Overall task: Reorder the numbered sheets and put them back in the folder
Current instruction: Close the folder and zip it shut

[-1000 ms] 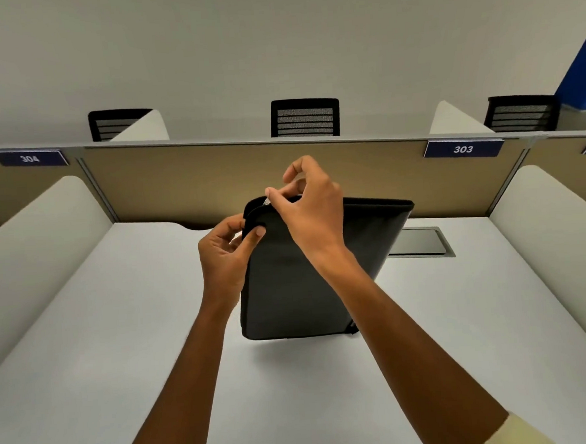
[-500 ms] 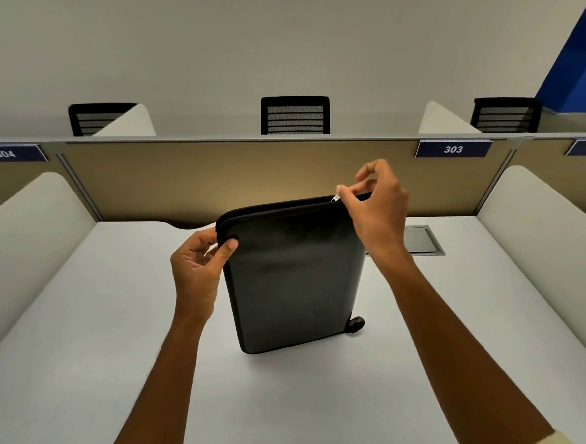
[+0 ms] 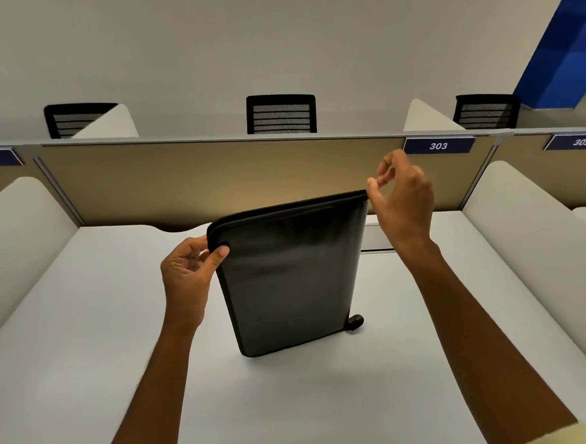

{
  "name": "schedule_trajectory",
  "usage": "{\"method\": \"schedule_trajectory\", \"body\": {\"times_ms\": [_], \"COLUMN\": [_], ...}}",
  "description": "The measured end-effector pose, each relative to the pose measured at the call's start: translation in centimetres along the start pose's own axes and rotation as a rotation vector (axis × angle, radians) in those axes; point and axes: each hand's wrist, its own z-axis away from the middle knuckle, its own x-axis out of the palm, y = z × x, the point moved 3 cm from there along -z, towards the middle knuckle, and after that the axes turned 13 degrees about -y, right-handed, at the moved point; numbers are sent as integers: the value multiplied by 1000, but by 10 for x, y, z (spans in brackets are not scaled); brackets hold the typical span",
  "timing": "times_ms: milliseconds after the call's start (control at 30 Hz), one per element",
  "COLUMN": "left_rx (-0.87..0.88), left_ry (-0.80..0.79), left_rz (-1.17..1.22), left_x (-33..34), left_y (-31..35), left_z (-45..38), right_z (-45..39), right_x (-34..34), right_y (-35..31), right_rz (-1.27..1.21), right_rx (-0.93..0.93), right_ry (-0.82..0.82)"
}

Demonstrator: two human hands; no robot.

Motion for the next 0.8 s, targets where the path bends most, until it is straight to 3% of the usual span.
{"method": "schedule_trajectory", "body": {"times_ms": [200,300,367,500,800], "left_rx": [-29,-42,-34,-10,18], "left_ry": [55,64,36,-115,-517], "left_rz": [-3,2,5,71,-102], "left_x": [1,4,5,13,61], "left_y": [-4,-1,6,28,56], "left_z": [-4,-11,-21,-49,-95], "right_z": [1,-1,1,5,8], "right_x": [5,6,11,23,34], "right_y": [-9,-25,-38,-54,-42], "right_rz": [25,-76,-139,-173,-458], "right_rx": [7,-149,-277,-297,-59], "right_ry": [-80,-193,-369,-737,-899]}}
